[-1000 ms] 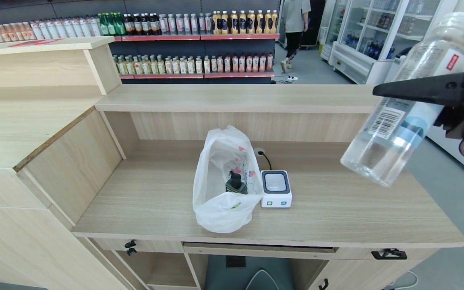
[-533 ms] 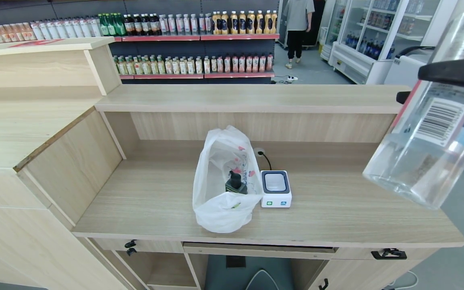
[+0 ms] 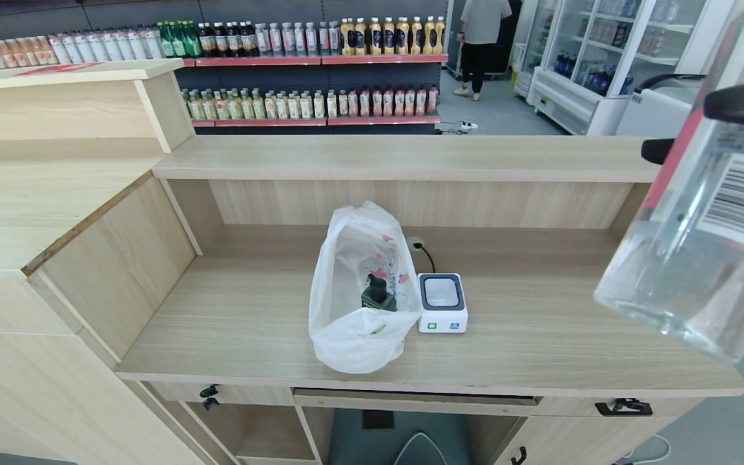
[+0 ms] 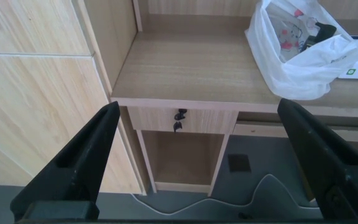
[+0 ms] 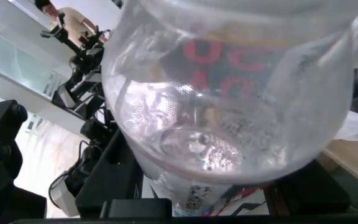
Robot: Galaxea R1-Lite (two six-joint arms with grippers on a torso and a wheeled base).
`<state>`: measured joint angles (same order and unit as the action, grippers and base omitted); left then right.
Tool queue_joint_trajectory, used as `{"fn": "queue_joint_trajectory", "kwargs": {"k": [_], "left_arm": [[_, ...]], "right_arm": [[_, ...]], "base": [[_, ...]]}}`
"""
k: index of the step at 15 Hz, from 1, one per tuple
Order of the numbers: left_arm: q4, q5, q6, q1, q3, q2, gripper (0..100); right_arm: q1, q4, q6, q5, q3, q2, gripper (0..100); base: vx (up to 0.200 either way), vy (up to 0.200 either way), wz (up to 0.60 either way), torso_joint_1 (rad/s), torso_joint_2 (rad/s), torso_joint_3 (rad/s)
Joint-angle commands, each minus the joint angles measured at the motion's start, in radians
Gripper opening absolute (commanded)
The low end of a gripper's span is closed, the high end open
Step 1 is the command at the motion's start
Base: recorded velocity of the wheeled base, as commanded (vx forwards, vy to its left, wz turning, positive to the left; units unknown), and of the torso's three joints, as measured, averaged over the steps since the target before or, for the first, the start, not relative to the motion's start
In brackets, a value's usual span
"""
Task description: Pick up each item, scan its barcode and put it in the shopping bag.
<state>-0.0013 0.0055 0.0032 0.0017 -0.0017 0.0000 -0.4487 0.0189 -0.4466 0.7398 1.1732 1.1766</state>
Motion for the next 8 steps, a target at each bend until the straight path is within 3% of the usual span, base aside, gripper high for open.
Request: {"fn": "queue_joint_trajectory", "kwargs": {"k": [1,8], "left_arm": [[0.0,0.001,0.0,0.0,0.0,0.0,100],[0.0,0.001,0.0,0.0,0.0,0.0,100]], "right_arm": [[-0.059,0.003,0.003,0.001,0.025,0.009,0],[-0.127,0.052,0.045,-0.013,0.048,0.041,0]], "base": [[0.0,0.0,0.0,0.0,0.0,0.0],[0.0,0.0,0.0,0.0,0.0,0.0]]}}
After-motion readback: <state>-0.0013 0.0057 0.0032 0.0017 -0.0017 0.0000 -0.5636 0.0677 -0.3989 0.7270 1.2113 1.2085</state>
